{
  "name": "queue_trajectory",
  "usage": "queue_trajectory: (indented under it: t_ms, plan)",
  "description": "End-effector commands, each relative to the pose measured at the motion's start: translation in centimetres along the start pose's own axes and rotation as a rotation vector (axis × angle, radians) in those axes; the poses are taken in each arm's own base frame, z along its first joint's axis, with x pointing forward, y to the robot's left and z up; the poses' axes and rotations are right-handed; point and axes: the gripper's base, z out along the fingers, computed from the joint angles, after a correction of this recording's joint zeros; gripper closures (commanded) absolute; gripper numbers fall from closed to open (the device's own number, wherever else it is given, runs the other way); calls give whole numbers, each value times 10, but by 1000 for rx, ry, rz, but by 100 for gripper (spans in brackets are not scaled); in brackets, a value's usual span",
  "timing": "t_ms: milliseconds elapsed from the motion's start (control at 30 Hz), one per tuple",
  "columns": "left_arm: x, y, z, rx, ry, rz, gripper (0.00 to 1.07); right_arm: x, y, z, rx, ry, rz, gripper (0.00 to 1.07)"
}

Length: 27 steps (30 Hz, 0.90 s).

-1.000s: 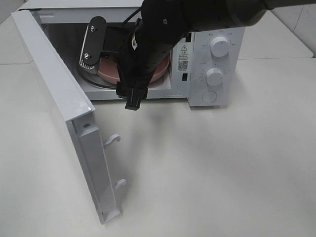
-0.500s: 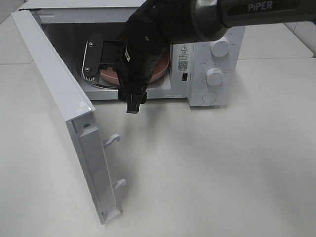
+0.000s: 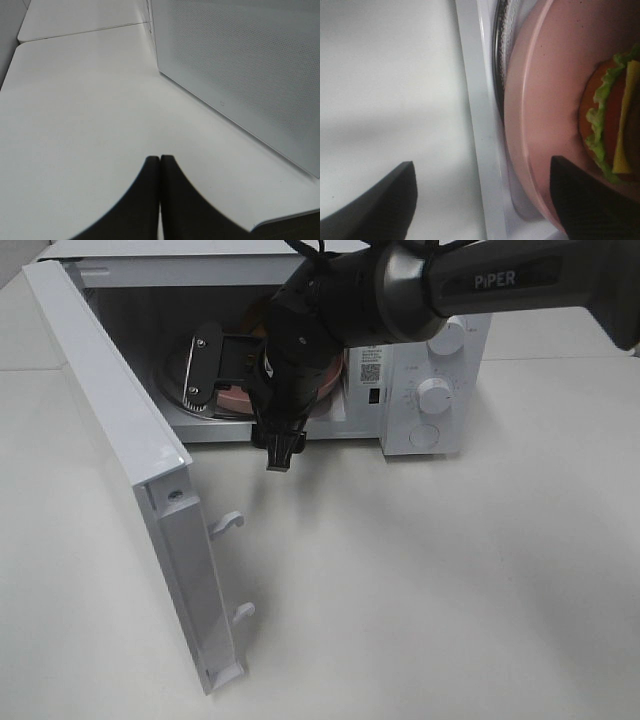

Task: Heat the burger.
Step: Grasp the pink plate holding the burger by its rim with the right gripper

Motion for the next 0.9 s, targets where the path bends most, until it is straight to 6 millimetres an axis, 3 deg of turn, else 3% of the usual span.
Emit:
queue_trajectory:
  t_ms: [33, 467, 900]
  plan:
    - [1, 0, -2, -8, -32, -6, 106, 2, -6, 2, 28, -10, 4, 36]
    - [1, 0, -2, -8, -32, -6, 106, -1, -11, 5, 97, -50, -67, 36]
    - [1, 0, -2, -8, -32, -6, 106, -8, -13, 22, 115, -54, -51, 36]
